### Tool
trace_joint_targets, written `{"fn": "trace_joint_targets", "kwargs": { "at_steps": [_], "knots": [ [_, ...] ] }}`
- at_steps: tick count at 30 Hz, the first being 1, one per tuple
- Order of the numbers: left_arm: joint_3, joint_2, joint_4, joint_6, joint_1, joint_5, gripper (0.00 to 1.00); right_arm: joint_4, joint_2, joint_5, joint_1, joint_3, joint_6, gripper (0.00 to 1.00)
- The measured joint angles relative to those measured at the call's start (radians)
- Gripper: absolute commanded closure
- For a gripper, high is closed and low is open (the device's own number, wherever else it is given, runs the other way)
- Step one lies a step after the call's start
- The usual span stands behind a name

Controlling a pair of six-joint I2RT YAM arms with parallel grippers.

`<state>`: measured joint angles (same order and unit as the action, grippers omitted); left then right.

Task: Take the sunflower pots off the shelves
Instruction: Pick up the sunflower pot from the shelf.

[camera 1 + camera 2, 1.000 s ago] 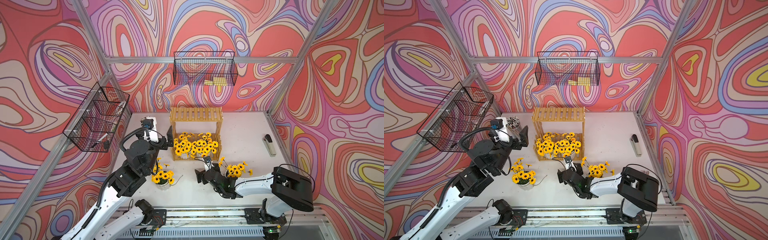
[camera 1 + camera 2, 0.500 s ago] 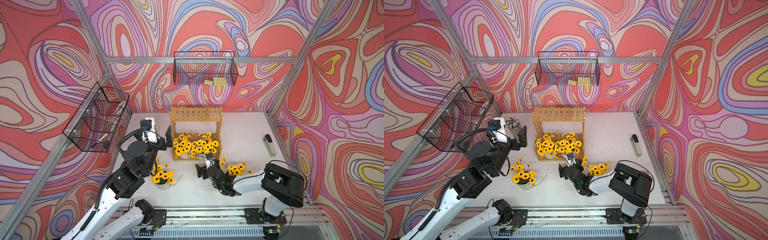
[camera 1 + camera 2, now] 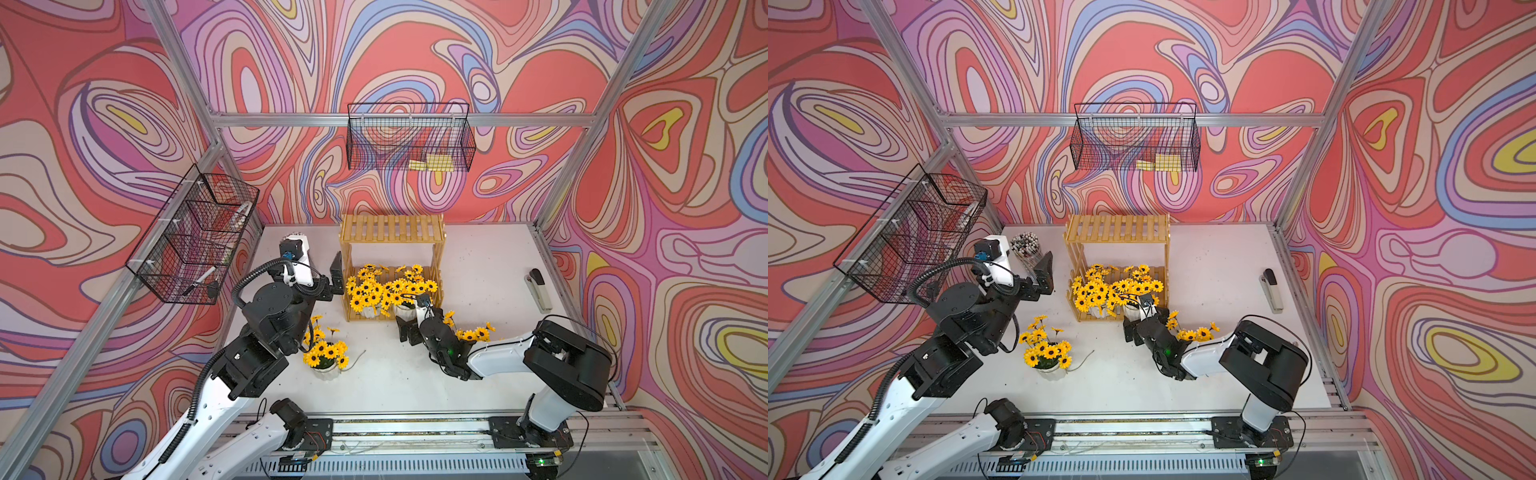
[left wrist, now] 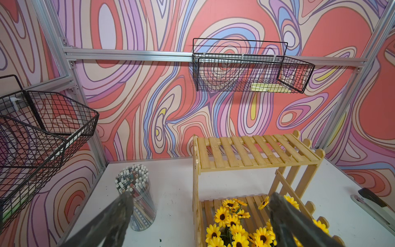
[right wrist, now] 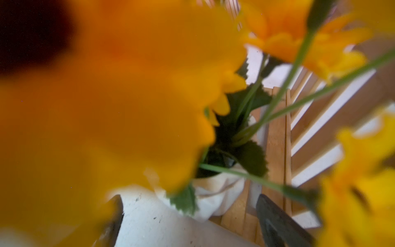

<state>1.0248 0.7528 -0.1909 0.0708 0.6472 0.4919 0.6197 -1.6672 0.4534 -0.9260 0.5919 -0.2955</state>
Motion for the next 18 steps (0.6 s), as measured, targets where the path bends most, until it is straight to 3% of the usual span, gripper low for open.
{"fn": "trace_joint_targets", "kwargs": {
  "at_steps": [18],
  "knots": [
    [-0.006,-0.021,0.000,-0.013,0.000,0.008,0.00,-0.032,-0.045,-0.103,0.068,0.082,0.060,0.02]
  ]
}}
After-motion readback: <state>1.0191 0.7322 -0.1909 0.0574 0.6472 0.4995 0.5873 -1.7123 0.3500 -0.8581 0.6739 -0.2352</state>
